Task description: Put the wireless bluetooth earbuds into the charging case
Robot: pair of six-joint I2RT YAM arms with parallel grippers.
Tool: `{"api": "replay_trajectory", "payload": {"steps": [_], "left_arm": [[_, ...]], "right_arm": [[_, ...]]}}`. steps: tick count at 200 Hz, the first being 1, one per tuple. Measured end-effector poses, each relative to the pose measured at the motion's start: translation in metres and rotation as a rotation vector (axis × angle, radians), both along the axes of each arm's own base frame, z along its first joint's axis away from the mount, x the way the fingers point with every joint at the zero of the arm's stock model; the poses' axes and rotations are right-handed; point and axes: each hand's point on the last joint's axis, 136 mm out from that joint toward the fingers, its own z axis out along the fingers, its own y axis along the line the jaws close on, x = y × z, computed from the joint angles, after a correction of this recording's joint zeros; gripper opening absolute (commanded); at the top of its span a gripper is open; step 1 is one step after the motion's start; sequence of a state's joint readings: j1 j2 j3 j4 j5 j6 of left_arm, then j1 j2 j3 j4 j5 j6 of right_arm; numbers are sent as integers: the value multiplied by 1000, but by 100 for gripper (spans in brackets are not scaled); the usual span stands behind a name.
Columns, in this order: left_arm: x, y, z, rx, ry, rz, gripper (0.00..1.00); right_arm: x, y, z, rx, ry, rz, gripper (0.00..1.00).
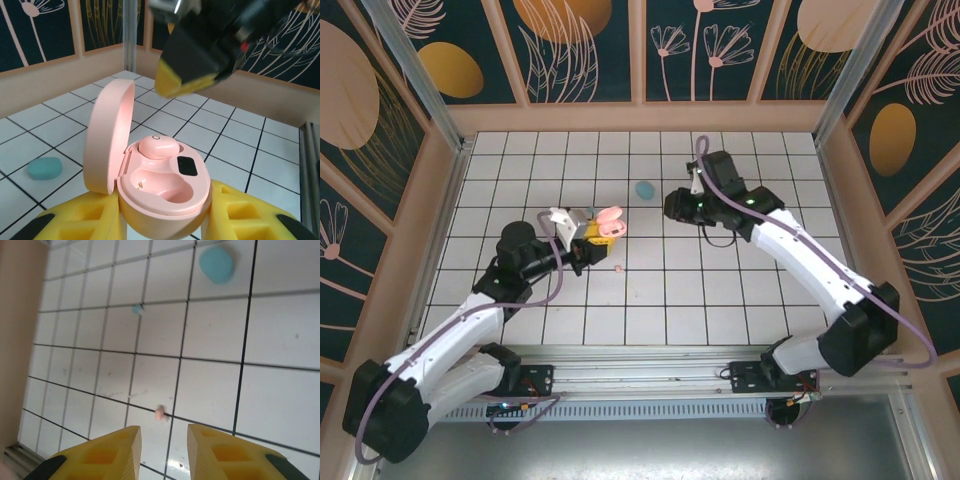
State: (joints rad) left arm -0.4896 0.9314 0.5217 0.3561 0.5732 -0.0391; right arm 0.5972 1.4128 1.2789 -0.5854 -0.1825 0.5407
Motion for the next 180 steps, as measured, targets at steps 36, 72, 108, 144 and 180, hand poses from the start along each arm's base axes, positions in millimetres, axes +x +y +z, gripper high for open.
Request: {"api": "replay_trajectory", "payload": {"steps": [36, 72, 108, 144, 180], "left_arm": [[-12, 14, 1, 2, -8, 43, 10], [-19, 22, 3, 8, -6, 70, 10], [-25, 28, 3, 16, -1, 87, 10], [-32, 34, 5, 19, -3, 99, 10], [-36, 38, 1, 19, -5, 110, 10]], "right_arm": [[-5, 40, -65, -33, 123, 38, 28], [-19, 101, -128, -82, 248, 153, 24], [-36, 139, -163, -114, 310, 244, 19], [-53, 150, -164, -107, 323, 307, 11], [-53, 150, -165, -109, 324, 312, 5]]}}
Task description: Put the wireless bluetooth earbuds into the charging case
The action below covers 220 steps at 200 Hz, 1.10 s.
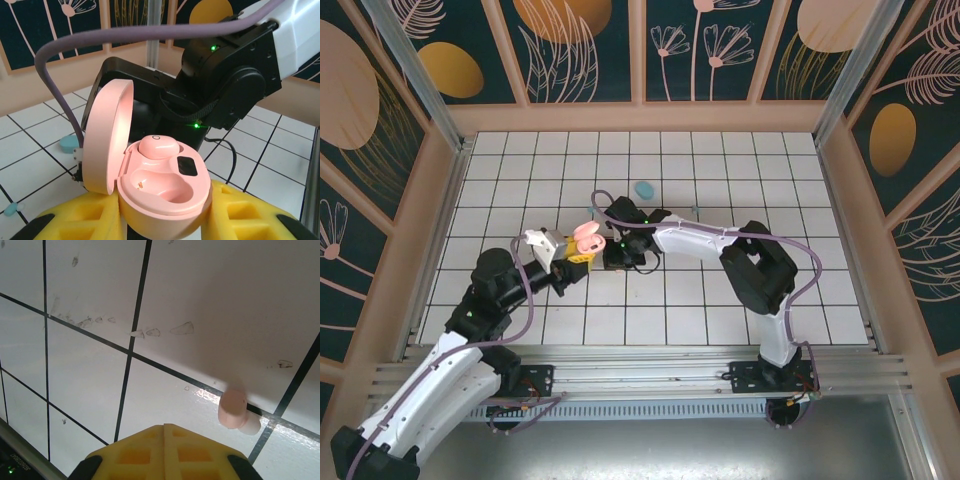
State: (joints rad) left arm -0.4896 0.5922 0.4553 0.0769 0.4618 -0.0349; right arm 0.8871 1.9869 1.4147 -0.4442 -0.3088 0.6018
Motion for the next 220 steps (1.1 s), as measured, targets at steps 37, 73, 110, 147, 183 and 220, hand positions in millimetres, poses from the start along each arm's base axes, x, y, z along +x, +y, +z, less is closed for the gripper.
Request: {"api": "replay_trajectory", "payload": {"steps": [37, 73, 110, 147, 183, 220], "left_arm": [[0, 0, -7, 10, 19, 0, 10], [1, -1, -11, 18, 33, 0, 10], [1, -1, -11, 18, 33, 0, 10], [2, -1, -13, 22, 40, -1, 10], [5, -3, -20, 38, 57, -2, 10], [6, -3, -22, 46, 57, -3, 10]], "right_arm": [[-5, -5, -8, -18, 14, 1, 3], [-9, -11, -20, -44, 29, 8, 1], [-9, -16, -29, -68, 28, 17, 0], [-4, -22, -38, -87, 22, 24, 0], [-2, -24, -36, -105, -2, 54, 0], [12, -19, -16, -135, -96, 103, 6]]}}
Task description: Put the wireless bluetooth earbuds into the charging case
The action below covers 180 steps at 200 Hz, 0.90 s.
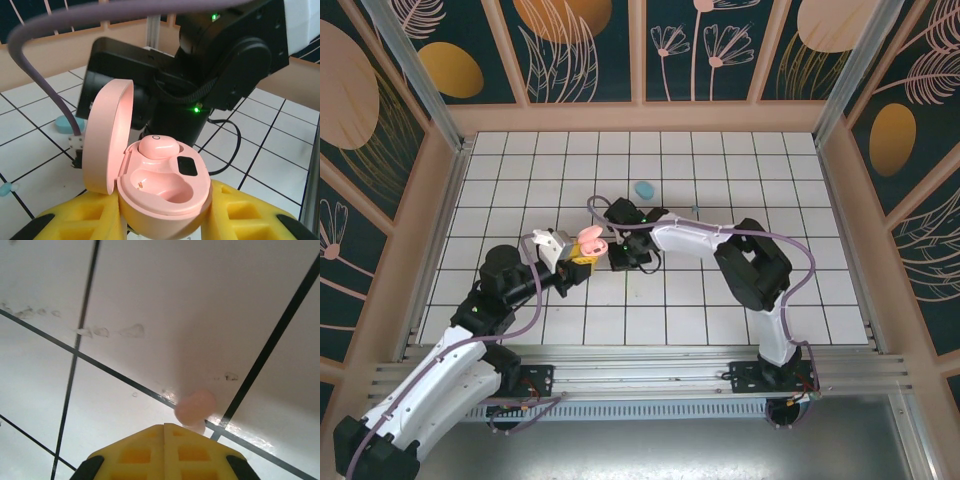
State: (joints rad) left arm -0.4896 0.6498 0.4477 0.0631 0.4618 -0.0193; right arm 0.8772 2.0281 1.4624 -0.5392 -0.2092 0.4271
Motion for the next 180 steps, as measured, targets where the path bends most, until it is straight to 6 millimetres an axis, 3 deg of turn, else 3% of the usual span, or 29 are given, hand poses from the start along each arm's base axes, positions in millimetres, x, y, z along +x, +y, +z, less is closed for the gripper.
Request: {"api": "replay_trajectory", "payload": {"steps": [43, 103, 180], "left_arm": [[-1, 1, 2, -1, -9, 1, 10], [-3, 4, 6, -7, -23, 10, 10], [-2, 4, 6, -5, -24, 17, 10]], "right_arm": [[21, 10, 26, -23, -104, 61, 21], [14, 5, -6, -178, -79, 122, 24], [14, 9, 3, -153, -25, -18, 26]]}}
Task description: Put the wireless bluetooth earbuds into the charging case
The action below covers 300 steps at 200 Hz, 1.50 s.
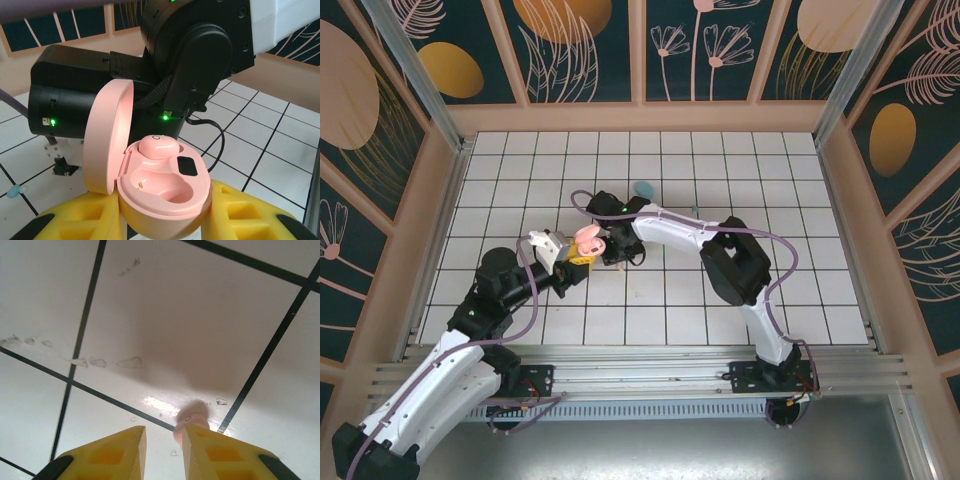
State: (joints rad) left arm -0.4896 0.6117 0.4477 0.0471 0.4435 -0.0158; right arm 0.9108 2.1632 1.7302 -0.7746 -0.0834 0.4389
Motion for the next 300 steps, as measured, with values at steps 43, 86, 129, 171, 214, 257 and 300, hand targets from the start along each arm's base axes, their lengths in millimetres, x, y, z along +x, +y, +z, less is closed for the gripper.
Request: {"api": "replay_trajectory", "payload": {"steps": [43, 86, 129, 171, 214, 257, 300], "left_arm": [[0, 0, -1, 4, 0, -1, 10], [0, 0, -2, 9, 1, -2, 10], [0, 0, -3, 12, 1, -3, 10], [1, 0, -7, 20, 16, -3, 10], [1, -1, -8, 21, 17, -3, 10], [2, -1, -13, 24, 25, -3, 10], [2, -1, -14, 25, 25, -3, 10]], "right_arm": [[-1, 0, 0, 8, 29, -95, 28], [-6, -4, -6, 2, 70, -150, 29], [-7, -4, -6, 3, 78, -178, 30], [-7, -5, -6, 3, 80, -186, 31], [-7, -8, -6, -13, 77, -189, 31], [-10, -16, -12, -28, 91, -218, 31], [-20, -32, -18, -50, 127, -256, 30]]}}
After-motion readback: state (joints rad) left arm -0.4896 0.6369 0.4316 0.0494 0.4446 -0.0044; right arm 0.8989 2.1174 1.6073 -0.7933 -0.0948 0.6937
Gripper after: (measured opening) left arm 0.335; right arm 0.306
